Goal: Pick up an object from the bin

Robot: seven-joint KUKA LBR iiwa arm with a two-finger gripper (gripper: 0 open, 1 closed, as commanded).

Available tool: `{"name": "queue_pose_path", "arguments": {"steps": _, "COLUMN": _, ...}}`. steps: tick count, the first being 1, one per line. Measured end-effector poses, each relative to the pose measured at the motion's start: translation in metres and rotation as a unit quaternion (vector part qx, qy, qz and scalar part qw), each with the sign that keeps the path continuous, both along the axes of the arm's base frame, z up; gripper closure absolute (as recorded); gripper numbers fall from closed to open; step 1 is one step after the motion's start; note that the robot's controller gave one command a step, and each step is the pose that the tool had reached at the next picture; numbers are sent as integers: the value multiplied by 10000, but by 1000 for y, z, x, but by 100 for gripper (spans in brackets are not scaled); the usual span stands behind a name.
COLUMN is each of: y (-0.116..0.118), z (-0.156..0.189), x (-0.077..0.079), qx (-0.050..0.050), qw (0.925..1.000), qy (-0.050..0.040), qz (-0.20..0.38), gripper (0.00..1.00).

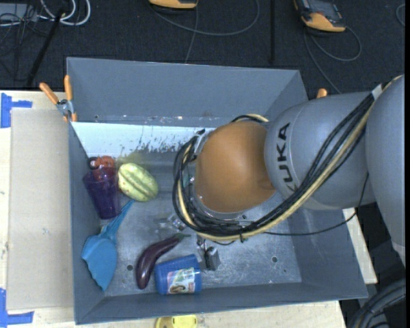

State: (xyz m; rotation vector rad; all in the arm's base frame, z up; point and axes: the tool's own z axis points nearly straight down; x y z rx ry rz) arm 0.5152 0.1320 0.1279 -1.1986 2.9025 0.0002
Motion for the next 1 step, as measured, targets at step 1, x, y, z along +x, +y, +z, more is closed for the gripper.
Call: {"name": "queue_pose_path", "arguments": {"steps": 1, "y": 22, "z": -26, "x": -7, "qx": 1, "qw": 9978, "qy": 2, "qz": 669, "gripper": 0}}
